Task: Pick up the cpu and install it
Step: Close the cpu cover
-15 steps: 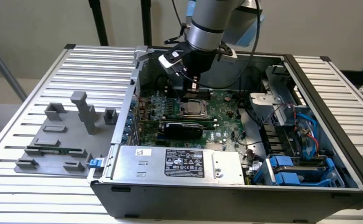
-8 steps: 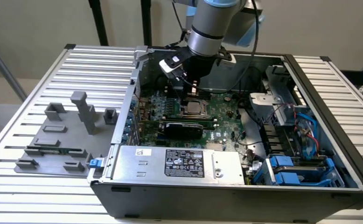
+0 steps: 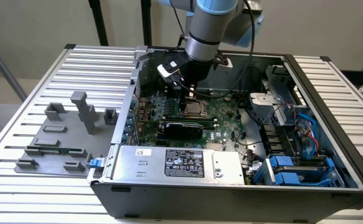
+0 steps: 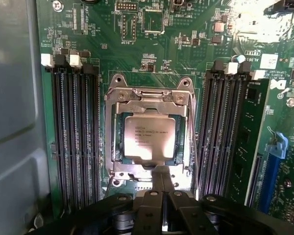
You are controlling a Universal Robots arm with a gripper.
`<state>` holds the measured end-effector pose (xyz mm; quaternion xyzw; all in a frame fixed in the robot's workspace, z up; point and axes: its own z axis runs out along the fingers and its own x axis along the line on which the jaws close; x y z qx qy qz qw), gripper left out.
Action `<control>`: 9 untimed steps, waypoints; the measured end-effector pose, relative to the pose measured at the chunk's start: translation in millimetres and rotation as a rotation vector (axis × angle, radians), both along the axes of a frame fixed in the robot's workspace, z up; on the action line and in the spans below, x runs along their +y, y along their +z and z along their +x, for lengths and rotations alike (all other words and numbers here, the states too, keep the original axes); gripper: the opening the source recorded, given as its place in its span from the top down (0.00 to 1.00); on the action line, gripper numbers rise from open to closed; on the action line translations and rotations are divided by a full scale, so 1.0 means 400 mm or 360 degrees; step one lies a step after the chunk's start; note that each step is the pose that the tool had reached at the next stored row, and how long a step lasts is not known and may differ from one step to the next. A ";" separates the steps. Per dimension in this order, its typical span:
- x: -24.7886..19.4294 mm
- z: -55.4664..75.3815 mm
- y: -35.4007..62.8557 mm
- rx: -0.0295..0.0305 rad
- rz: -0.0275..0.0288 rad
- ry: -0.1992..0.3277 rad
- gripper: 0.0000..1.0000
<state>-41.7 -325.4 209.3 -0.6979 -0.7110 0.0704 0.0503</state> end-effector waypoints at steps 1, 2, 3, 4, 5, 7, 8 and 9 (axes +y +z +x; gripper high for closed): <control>0.000 0.000 -0.004 -0.00001 0.00001 0.0000 0.89; 0.001 0.000 -0.009 -0.00001 0.00001 0.0000 0.89; 0.001 0.000 -0.013 -0.00001 0.00000 0.0000 0.89; 0.001 0.000 -0.016 0.00000 -0.00001 0.0000 0.89; 0.001 0.000 -0.017 0.00002 -0.00004 0.0000 0.89; 0.001 0.000 -0.018 0.00002 -0.00006 0.0000 0.89; 0.001 0.000 -0.018 0.00003 -0.00006 0.0000 0.89; 0.001 0.000 -0.018 0.00003 -0.00004 0.0000 0.89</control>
